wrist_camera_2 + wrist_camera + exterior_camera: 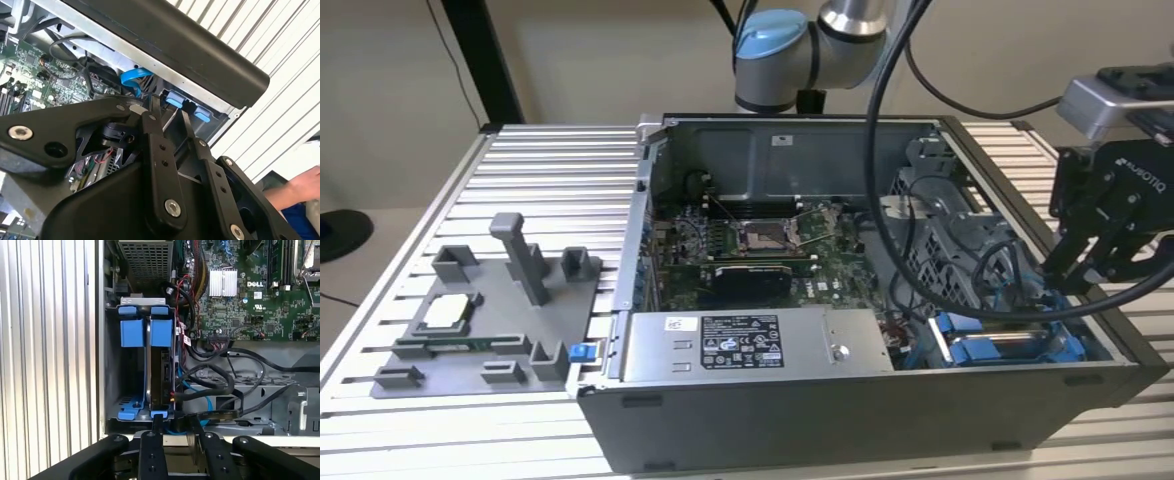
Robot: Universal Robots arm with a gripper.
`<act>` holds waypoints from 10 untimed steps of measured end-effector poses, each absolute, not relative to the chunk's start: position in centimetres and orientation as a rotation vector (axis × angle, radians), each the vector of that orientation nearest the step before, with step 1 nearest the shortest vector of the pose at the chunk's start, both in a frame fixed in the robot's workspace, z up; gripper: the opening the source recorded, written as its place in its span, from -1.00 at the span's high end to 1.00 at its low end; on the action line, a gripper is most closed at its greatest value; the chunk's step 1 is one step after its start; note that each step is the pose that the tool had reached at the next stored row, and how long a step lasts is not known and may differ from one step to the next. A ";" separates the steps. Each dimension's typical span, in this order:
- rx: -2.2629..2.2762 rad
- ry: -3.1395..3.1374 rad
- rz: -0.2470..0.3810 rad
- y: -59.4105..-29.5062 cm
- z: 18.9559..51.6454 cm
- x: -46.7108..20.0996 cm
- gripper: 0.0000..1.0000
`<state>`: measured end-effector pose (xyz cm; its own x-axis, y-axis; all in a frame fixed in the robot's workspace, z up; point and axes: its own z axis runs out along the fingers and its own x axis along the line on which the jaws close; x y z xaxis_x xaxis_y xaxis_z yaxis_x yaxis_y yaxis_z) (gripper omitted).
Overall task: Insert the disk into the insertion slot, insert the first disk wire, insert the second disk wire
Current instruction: 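Insert the second disk wire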
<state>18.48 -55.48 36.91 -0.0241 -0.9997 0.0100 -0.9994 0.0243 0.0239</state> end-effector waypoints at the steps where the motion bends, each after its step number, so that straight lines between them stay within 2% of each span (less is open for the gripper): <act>1: 2.178 -2.231 -0.016 -55.5 36.9 18.4 -1.00; 10: 2.178 -2.231 -0.016 -55.4 36.9 18.4 -1.00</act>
<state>18.37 -55.44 36.89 -0.0241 -0.9997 0.0099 -0.9994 0.0243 0.0238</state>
